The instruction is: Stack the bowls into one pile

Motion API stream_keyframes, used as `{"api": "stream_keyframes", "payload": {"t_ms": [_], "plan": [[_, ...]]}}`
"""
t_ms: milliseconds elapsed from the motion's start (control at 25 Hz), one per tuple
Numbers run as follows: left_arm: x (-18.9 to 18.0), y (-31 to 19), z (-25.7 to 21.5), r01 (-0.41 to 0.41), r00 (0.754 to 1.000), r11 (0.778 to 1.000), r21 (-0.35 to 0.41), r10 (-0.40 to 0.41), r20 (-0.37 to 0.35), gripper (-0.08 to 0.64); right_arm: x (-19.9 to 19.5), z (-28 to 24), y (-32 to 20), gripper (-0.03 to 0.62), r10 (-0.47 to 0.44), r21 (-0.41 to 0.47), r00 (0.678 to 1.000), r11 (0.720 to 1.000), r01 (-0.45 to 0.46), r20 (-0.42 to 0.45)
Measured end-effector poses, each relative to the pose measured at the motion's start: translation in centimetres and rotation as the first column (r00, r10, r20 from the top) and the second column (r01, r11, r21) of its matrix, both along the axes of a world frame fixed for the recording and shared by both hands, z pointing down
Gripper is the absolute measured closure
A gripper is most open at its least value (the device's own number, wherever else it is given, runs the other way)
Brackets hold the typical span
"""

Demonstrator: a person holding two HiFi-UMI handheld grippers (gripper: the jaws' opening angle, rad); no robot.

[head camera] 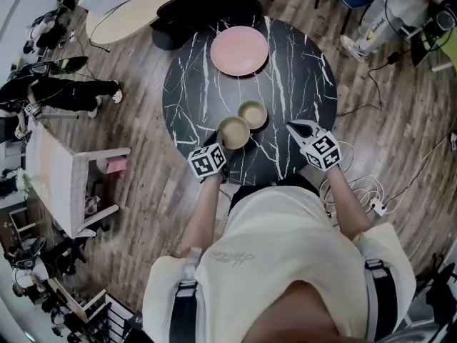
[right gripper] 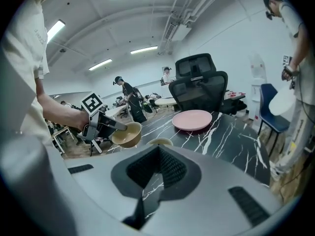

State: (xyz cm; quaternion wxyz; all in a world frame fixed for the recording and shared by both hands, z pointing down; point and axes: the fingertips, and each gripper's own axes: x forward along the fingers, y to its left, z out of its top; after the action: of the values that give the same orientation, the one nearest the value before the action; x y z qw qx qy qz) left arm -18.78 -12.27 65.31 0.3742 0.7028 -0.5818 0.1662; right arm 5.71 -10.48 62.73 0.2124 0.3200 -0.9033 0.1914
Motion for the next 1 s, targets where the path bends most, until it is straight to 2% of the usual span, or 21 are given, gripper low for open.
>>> {"api": "stream_keyframes", "payload": {"t_ms": [320,1000], "plan": [[2.6,-1.5,0.4,-0.045,0.999,0.999,-0.014,0.045,0.015,0.529,1.3,0.6,-0.3,0.586,0.011,-0.009,1.000,1.000,-0.010,0.021],[6.2,-4.7,2.8,-0.110,0.992,0.991,-0.075,0.114,0.051,0.529,3.6,3.1,-0.4,0.586,-0.006,-0.061,1.000,0.998,0.005,-0.006]]}}
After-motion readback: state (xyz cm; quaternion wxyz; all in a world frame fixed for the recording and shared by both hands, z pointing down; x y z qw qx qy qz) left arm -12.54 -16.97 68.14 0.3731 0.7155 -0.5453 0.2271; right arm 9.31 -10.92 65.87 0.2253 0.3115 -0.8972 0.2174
